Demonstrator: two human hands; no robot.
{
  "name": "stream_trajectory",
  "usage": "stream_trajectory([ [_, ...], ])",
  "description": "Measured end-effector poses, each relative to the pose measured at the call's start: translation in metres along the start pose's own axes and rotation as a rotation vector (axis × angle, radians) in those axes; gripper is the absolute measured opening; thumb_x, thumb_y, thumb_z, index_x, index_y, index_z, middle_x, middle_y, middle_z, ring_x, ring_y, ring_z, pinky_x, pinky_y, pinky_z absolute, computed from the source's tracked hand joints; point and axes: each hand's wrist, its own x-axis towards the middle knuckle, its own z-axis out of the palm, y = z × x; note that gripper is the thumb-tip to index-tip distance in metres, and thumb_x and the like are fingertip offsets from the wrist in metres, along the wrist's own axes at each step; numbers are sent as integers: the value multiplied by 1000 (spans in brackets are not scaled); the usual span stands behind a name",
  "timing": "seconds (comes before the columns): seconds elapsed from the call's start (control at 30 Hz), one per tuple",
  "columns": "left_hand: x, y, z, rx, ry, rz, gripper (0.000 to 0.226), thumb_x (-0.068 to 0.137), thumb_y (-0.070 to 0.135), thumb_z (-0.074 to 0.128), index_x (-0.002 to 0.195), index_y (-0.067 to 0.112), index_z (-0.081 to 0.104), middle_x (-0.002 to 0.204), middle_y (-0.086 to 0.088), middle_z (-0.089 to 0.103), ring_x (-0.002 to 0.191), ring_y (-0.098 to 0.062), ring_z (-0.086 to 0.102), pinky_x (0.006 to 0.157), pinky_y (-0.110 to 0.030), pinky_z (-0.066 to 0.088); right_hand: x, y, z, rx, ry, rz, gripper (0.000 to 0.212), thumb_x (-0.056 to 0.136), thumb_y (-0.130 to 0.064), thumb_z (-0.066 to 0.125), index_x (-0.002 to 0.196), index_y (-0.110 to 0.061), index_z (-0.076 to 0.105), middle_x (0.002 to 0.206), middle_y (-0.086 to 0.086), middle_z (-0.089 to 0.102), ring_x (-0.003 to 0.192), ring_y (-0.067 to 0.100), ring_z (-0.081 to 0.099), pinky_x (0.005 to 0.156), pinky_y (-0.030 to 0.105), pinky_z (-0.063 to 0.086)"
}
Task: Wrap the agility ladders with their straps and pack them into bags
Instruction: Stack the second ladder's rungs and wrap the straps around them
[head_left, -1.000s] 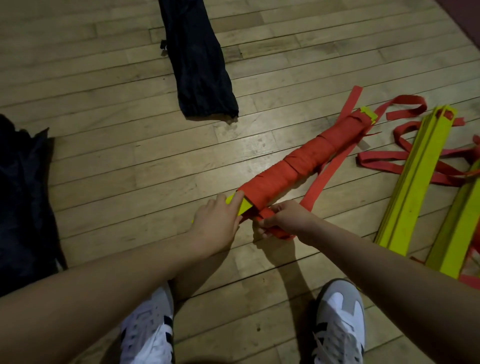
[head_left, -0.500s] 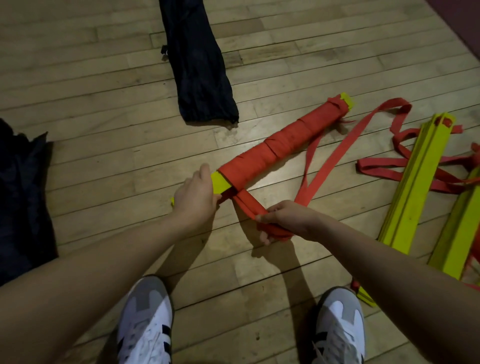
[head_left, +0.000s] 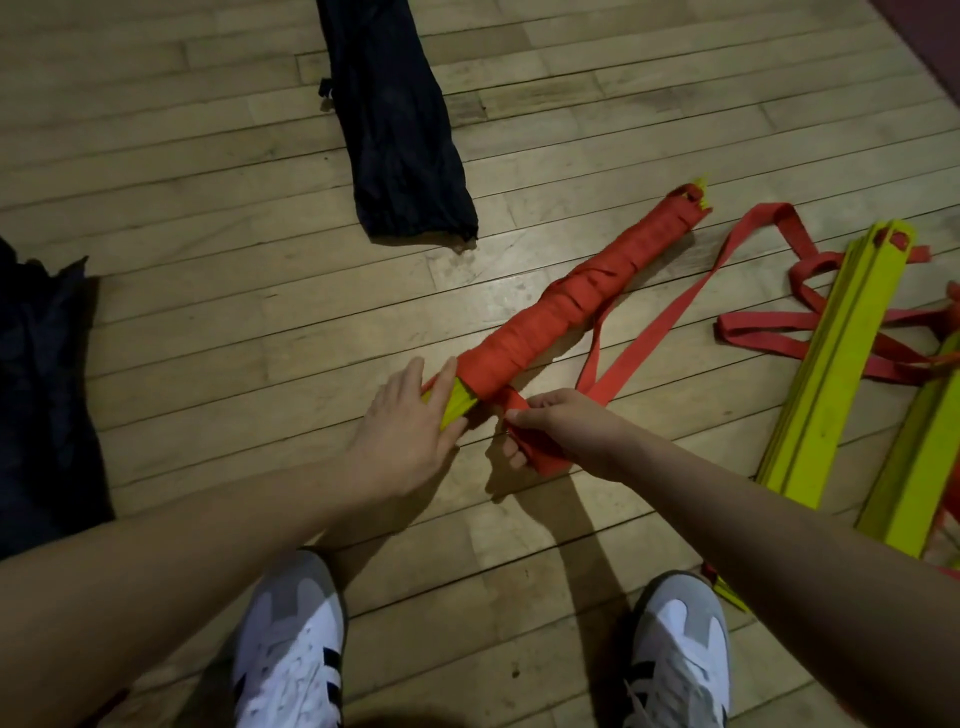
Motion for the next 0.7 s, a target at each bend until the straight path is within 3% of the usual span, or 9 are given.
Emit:
stream_trajectory([
  [0.07, -7, 7, 4, -109, -52, -1, 66, 101, 46, 30, 154, 22, -2, 153, -18, 17, 138, -34, 26, 112, -42, 26, 0, 1, 2, 19, 0, 6, 21, 99, -10, 48, 105, 7, 58, 76, 15, 66, 66, 23, 64, 57, 25, 54],
  [0.13, -9, 15, 8, -134, -19, 7, 64, 101, 43, 31, 154, 19, 3, 145, -14, 33, 130, -30, 37, 106, -40, 36, 1, 1, 5, 60, -9, 16, 31, 101, -14, 46, 114, 12, 56, 80, 17, 67, 70, 25, 65, 58, 26, 54],
  [0.23, -6, 24, 8, -179, 56, -20, 58, 99, 34, 40, 151, 16, 19, 129, -8, 51, 114, -24, 50, 90, -39, 46, 2, 2, 6, 127, -31, 32, 37, 102, -26, 42, 108, 6, 59, 80, 17, 69, 72, 26, 67, 61, 27, 54],
  [0.4, 2, 20, -9, -154, 58, -123, 38, 99, 26, 43, 136, 14, 38, 117, -8, 56, 99, -25, 57, 73, -36, 47, -2, 1, 3, 184, -71, 50, 42, 104, -30, 35, 111, 6, 56, 84, 19, 67, 73, 25, 67, 66, 28, 56],
  [0.57, 3, 24, -18, -2, 33, -112, 35, 99, 27, 45, 130, 11, 40, 118, -8, 53, 104, -25, 55, 70, -33, 38, -7, 5, 0, 67, -43, -14, 24, 96, -7, 50, 113, 8, 56, 84, 17, 69, 76, 25, 66, 72, 30, 57],
  [0.7, 3, 21, -18, -8, 72, -94, 40, 97, 34, 47, 130, 14, 40, 123, -7, 50, 112, -24, 49, 80, -33, 43, -5, 8, 0, -2, 14, -51, 17, 96, -9, 52, 105, 2, 60, 83, 15, 71, 76, 24, 67, 71, 30, 55],
])
